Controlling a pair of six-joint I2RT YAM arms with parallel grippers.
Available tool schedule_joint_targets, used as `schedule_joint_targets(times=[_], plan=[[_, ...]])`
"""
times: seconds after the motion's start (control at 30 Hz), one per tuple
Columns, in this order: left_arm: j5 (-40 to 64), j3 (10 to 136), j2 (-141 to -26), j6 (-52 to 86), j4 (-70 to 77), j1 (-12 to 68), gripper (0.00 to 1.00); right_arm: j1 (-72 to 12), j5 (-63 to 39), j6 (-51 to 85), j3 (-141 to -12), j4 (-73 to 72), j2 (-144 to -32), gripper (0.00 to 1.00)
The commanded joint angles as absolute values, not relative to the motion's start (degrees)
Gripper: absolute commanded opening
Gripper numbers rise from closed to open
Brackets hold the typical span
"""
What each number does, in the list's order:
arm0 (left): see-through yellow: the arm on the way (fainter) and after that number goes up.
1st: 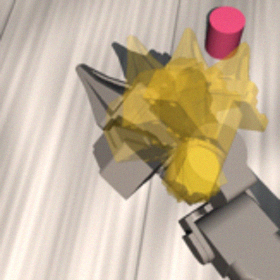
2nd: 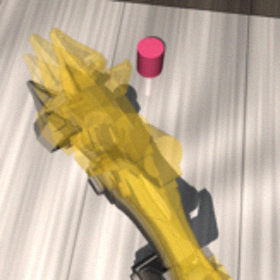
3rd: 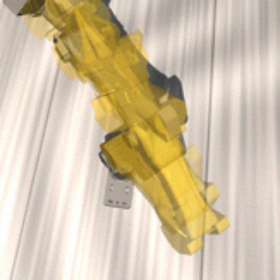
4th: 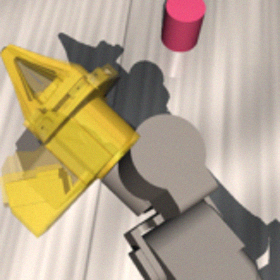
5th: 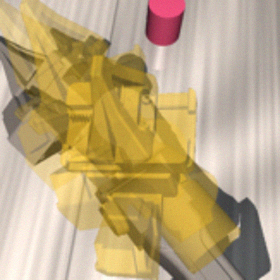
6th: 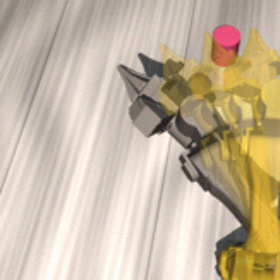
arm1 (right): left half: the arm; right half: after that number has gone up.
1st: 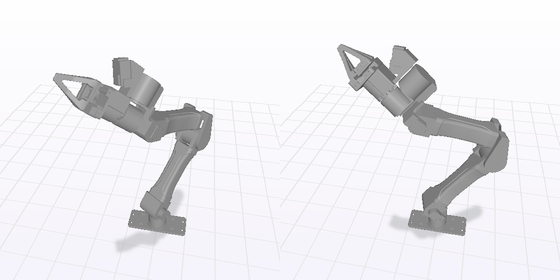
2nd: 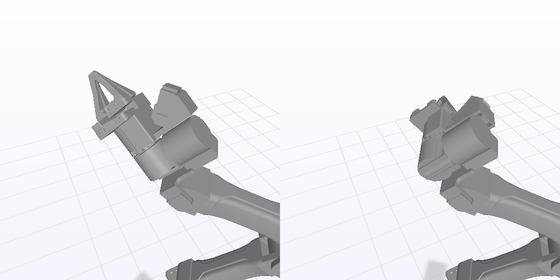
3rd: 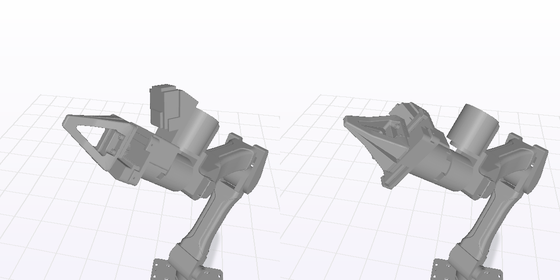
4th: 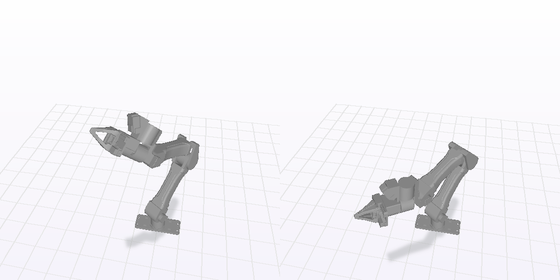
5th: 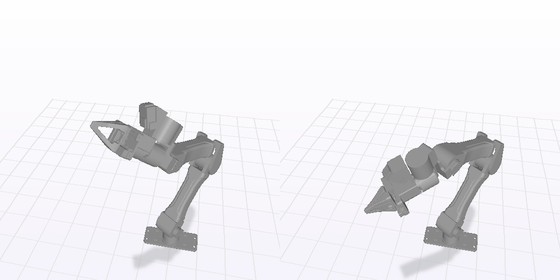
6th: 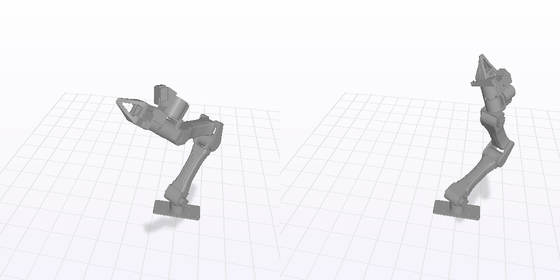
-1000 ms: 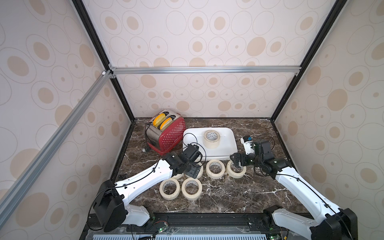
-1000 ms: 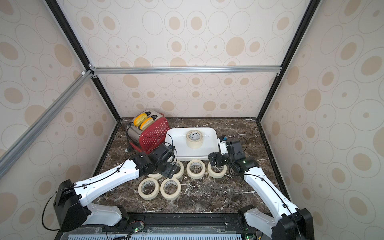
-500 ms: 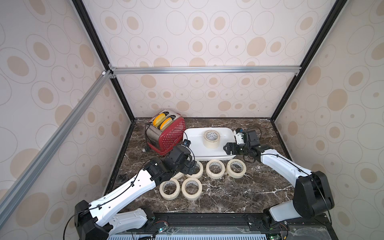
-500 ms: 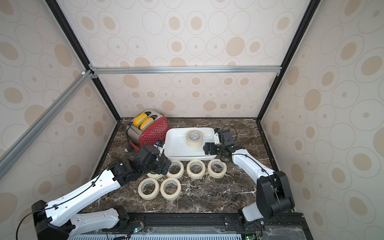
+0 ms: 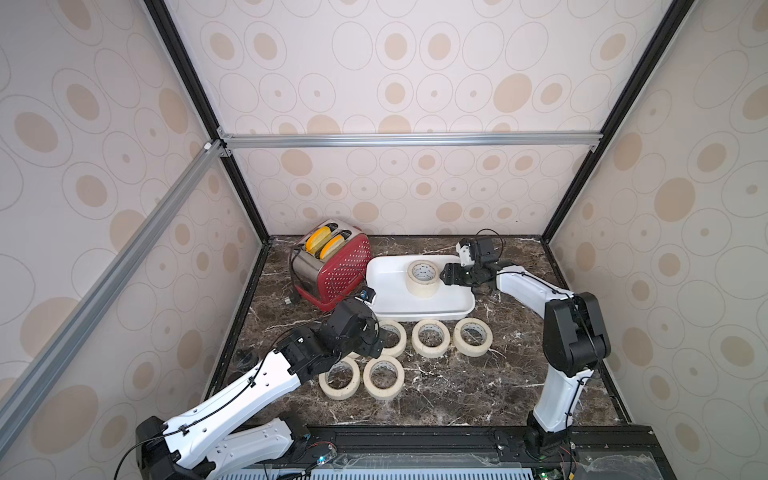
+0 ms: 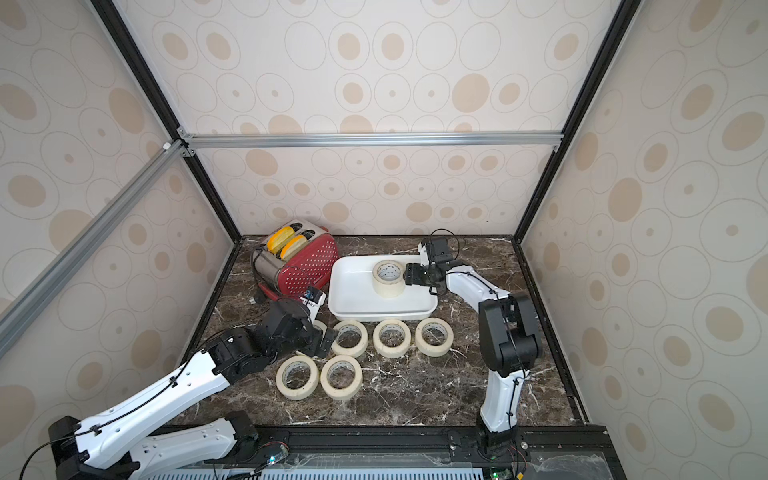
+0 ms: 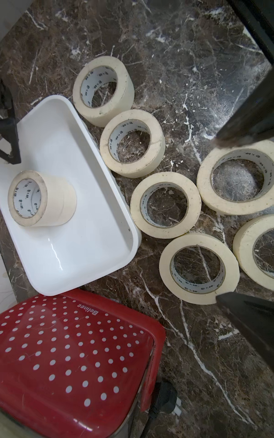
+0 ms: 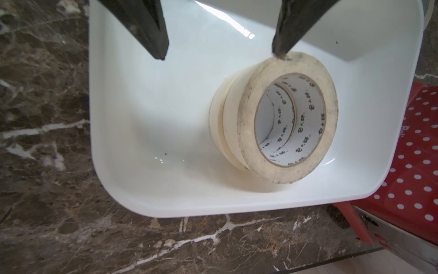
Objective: Take out the art tape in the storage box
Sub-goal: Pick up the art tape from the storage box.
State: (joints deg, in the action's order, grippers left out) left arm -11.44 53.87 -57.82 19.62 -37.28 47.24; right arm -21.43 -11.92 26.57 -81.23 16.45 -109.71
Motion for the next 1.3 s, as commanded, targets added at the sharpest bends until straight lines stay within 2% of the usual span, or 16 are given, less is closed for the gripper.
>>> schedule_joint_targets(times=[0.0,0.27,0.83,1.27], plan=[[-9.2,53.8,-57.2,18.9,-36.7,47.4,0.99,-21.1,-12.4,26.6,-85.3,19.1,-112.3,0.72],[-8.3,54.2,-58.4,18.7,-36.7,47.4,0.99,-21.0,-16.8,26.9,-91.3,20.1,-117.4,0.68],[-9.6,54.7,-60.0,18.9,-37.9,47.4,0.99,-21.3,-18.4,25.3,-98.2,24.5,-123.8,0.55],[-10.6,54.7,-62.9,18.7,-38.0,47.4,0.99,-21.3,-18.6,24.3,-96.6,24.0,-122.7,0.27]])
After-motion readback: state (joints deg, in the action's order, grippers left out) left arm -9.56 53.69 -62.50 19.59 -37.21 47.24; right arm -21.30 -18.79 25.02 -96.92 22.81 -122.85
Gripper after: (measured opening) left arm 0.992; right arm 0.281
